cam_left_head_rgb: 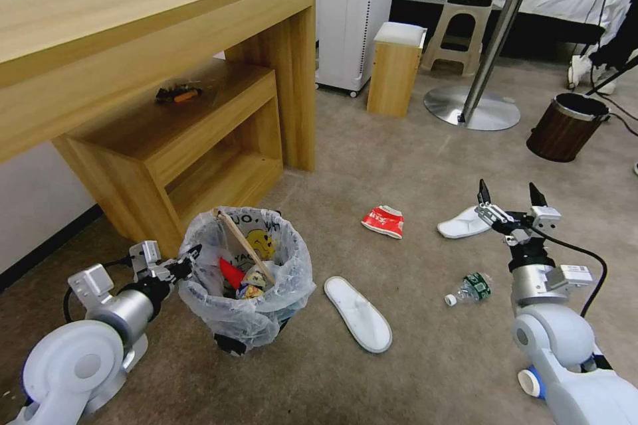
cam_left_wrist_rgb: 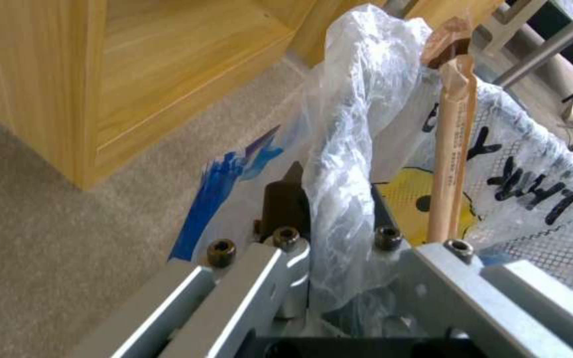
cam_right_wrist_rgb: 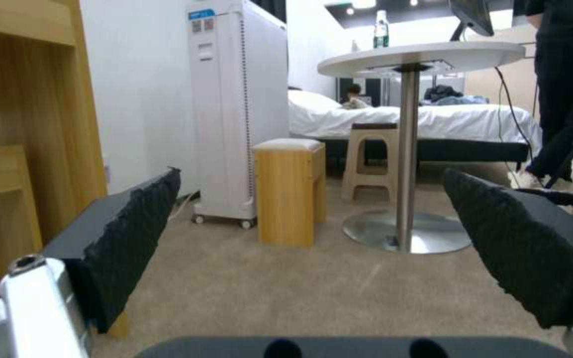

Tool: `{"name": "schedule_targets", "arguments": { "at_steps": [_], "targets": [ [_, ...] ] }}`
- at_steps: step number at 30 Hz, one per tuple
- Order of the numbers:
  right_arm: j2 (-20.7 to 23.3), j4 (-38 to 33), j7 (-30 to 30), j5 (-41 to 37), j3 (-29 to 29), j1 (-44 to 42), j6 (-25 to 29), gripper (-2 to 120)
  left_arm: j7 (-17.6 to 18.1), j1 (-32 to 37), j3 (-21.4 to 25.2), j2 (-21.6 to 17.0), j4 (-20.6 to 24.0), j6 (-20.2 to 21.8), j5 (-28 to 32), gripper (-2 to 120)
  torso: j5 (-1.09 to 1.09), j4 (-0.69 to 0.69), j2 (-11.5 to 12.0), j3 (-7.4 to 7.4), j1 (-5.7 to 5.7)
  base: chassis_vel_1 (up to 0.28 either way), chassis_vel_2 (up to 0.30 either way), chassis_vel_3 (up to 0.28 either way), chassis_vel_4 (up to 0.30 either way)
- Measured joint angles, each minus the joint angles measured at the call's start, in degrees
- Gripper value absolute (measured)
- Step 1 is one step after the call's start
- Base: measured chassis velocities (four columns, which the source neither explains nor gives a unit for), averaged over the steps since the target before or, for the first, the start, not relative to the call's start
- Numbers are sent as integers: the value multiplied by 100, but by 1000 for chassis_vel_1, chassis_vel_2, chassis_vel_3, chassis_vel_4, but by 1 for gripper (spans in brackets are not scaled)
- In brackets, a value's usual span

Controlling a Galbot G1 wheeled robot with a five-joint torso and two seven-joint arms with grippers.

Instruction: Pick up the trash bin and place the garbage on the floor into it.

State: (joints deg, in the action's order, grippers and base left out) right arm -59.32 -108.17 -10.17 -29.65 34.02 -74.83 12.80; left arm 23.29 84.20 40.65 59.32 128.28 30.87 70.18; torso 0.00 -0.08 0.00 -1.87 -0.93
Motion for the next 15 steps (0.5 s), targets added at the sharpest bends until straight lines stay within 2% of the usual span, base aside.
{"name": "schedule_targets", "arguments": {
  "at_steps": [15],
  "targets": [
    [82,-40,-1,-7,-82,-21,-84,100,-4,65,21,15,84,0,-29,2,0,0,0,0,1,-6,7,9,-7]
  ]
}}
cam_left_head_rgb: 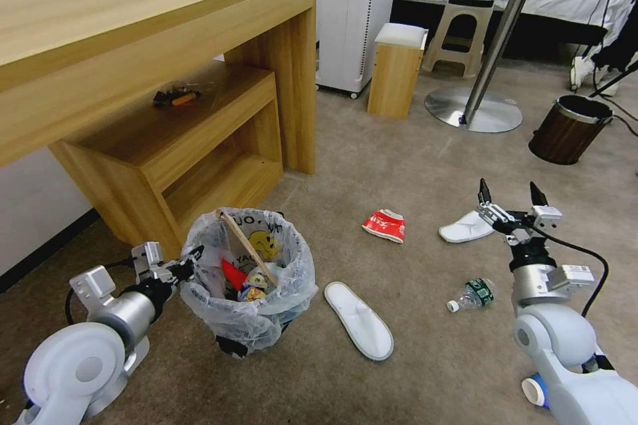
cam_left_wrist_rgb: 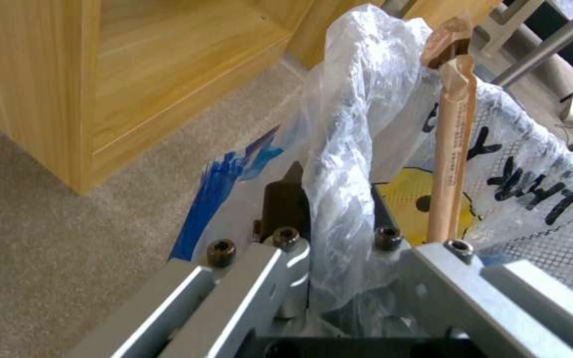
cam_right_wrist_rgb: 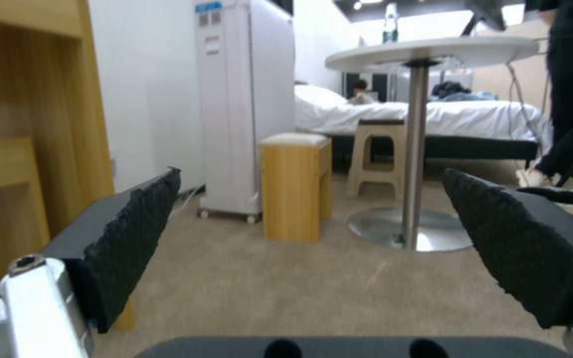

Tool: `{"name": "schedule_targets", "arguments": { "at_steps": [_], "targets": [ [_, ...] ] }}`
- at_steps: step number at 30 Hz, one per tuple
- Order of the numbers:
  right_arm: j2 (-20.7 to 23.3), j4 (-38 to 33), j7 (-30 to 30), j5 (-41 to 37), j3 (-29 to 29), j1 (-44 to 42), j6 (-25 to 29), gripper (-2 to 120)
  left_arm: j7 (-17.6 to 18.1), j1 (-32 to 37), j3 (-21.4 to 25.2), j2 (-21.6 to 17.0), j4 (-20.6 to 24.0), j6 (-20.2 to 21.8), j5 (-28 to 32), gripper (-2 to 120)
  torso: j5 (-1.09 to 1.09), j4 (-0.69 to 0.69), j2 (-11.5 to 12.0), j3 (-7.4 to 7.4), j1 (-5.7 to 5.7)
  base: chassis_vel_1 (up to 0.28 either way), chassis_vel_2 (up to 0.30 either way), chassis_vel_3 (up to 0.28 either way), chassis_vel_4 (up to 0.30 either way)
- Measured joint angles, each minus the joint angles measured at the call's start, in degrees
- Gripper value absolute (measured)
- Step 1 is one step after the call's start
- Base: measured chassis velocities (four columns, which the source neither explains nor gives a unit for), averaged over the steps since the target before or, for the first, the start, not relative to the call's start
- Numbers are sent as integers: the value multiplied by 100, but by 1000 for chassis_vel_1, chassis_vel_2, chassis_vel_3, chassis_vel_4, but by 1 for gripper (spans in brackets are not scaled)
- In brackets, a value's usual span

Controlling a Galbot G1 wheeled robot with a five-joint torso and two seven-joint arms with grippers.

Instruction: Pick up the trash bin and place the garbage on the floor into it.

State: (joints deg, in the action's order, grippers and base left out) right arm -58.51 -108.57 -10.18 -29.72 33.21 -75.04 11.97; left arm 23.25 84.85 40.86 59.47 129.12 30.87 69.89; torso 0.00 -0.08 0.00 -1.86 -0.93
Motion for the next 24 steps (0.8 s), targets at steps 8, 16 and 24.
{"name": "schedule_targets", "arguments": {
  "at_steps": [8,16,24],
  "targets": [
    [202,-16,554,33,-215,50,-692,100,-1,33,0,9,34,0,-52,2,-1,0,0,0,0,0,0,0,0],
    [584,19,1095,-76,-683,332,-2054,100,0,40,3,10,62,0,-73,2,0,0,0,0,0,0,0,0,0],
    [697,396,2279,167,-1194,709,-2351,100,7,42,3,14,63,0,-80,2,0,0,0,0,0,0,0,0,0]
  ]
}}
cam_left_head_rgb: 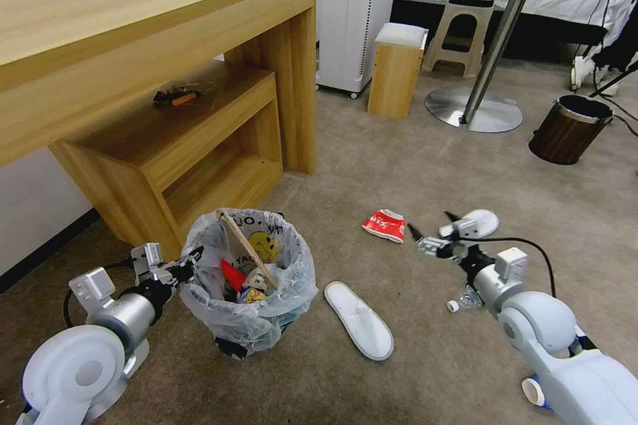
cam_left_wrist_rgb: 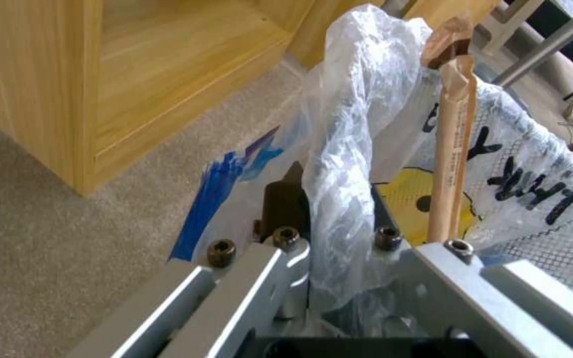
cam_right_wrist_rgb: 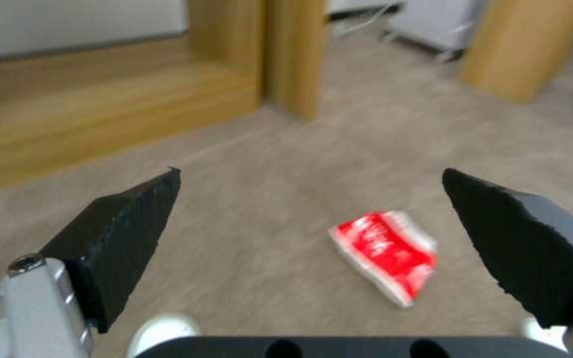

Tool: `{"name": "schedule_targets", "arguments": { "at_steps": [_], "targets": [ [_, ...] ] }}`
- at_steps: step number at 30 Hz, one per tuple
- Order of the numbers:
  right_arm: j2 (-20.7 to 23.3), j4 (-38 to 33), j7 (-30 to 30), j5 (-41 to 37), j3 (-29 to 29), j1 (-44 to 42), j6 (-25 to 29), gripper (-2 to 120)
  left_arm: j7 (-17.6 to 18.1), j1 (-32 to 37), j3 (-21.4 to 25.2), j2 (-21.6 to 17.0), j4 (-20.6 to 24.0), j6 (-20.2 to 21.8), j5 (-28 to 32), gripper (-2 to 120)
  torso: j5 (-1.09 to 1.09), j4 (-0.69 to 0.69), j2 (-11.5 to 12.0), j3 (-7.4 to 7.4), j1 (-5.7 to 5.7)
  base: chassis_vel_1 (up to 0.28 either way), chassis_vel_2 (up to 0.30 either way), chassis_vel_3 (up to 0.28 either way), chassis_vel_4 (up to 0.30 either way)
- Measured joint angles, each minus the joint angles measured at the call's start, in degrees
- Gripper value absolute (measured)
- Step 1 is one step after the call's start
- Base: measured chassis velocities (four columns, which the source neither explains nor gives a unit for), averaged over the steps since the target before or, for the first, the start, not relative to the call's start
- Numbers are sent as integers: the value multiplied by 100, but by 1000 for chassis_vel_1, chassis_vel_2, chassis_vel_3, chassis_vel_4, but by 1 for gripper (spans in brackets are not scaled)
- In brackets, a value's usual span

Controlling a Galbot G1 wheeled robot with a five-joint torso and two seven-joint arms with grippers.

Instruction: Pick up the trash bin and place the garbage on the floor into it.

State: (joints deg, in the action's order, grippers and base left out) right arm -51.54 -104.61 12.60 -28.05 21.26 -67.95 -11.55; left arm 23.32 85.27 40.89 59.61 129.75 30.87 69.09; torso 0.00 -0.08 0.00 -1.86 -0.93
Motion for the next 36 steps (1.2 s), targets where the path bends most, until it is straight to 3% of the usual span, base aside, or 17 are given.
{"name": "schedule_targets", "arguments": {
  "at_steps": [8,11,13,21,27,36],
  "targets": [
    [-15,675,1171,653,-404,288,85,100,12,-26,-64,23,47,0,-7,2,0,-1,0,0,0,0,0,0,0],
    [-51,941,1849,1280,-459,324,181,100,12,-28,-80,29,47,0,-21,2,0,0,0,0,0,0,0,0,0],
    [-63,1010,1972,1481,-489,324,190,100,13,-29,-87,33,46,0,-31,2,0,-1,0,0,0,0,0,0,0],
    [-193,1342,1911,1921,-785,461,-28,100,11,-45,-179,87,35,0,-121,2,-1,0,0,0,0,0,0,0,0],
    [-292,1540,1475,2012,-1189,526,-588,100,10,-60,-193,104,43,-5,-140,2,0,0,0,0,0,0,0,0,0],
    [-368,1897,1522,2121,-1498,605,-542,100,2,-45,-160,102,37,-7,-146,2,0,0,0,0,0,0,0,0,0]
  ]
}}
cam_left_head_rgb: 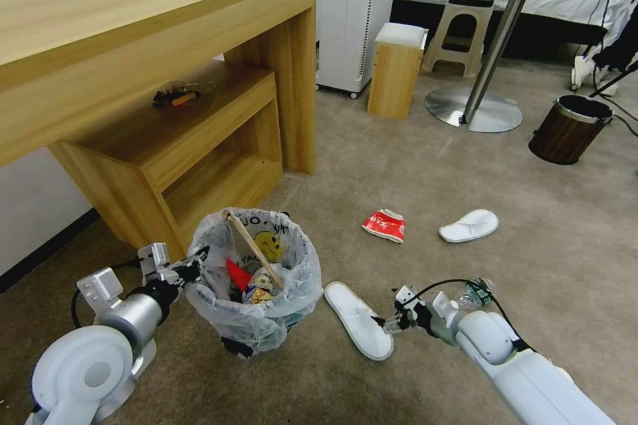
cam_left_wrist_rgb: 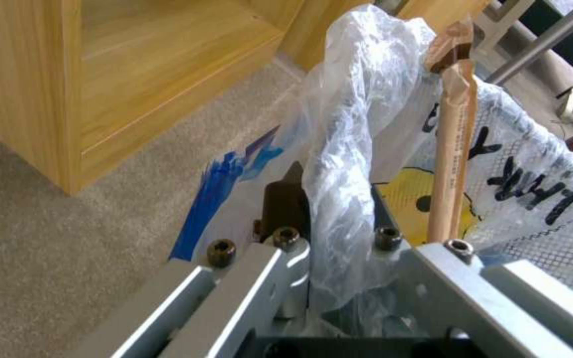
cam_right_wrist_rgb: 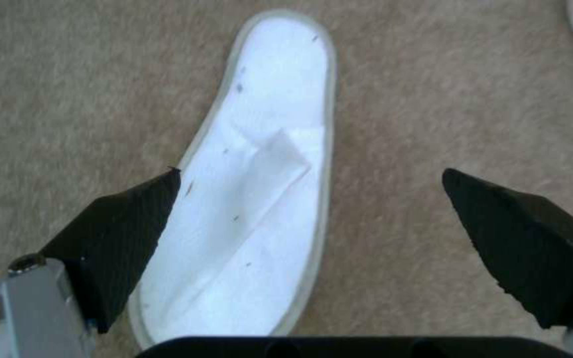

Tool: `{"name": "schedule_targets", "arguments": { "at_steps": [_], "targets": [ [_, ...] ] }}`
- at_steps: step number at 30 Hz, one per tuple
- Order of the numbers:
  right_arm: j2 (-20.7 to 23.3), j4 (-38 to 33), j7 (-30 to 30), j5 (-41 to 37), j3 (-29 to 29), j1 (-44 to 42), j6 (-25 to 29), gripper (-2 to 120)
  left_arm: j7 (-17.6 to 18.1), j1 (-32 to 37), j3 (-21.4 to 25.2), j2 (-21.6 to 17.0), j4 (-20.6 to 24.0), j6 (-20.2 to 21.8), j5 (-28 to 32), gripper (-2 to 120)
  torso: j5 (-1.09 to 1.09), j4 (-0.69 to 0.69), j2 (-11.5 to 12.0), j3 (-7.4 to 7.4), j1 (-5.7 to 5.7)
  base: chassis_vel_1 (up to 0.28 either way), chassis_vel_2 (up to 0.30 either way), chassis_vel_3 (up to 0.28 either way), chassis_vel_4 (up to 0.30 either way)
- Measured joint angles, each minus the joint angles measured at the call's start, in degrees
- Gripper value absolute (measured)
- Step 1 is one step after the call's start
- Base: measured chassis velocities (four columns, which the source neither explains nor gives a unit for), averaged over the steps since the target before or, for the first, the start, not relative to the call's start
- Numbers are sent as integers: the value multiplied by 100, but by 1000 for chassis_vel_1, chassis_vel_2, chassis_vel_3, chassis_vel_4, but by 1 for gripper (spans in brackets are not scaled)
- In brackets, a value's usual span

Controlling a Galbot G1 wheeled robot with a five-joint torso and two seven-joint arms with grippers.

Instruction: Pick up the trash bin and place the garbage on the floor into it.

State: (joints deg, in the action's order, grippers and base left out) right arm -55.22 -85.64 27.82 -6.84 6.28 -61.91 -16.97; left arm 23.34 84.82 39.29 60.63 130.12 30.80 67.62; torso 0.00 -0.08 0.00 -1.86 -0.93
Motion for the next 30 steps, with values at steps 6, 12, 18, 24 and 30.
{"name": "schedule_targets", "arguments": {
  "at_steps": [6,12,18,24,30],
  "targets": [
    [-101,262,73,83,-78,9,203,100,-13,-12,-27,20,-34,-5,-40,2,0,0,0,0,0,0,0,0,0],
    [-211,428,79,166,-109,43,300,100,-15,-14,-31,26,-34,-7,-48,2,0,0,0,0,0,0,0,0,0],
    [-433,674,125,356,-150,91,477,100,-17,6,-6,17,-34,-11,-50,2,0,0,0,0,0,0,0,0,0],
    [-588,805,28,394,-161,129,485,99,-17,12,-7,24,-29,-13,-63,2,0,0,0,0,0,0,0,0,0],
    [-796,1044,8,463,-187,188,499,96,-19,20,-1,18,-27,-14,-72,2,0,0,0,0,0,0,0,0,0]
  ]
}}
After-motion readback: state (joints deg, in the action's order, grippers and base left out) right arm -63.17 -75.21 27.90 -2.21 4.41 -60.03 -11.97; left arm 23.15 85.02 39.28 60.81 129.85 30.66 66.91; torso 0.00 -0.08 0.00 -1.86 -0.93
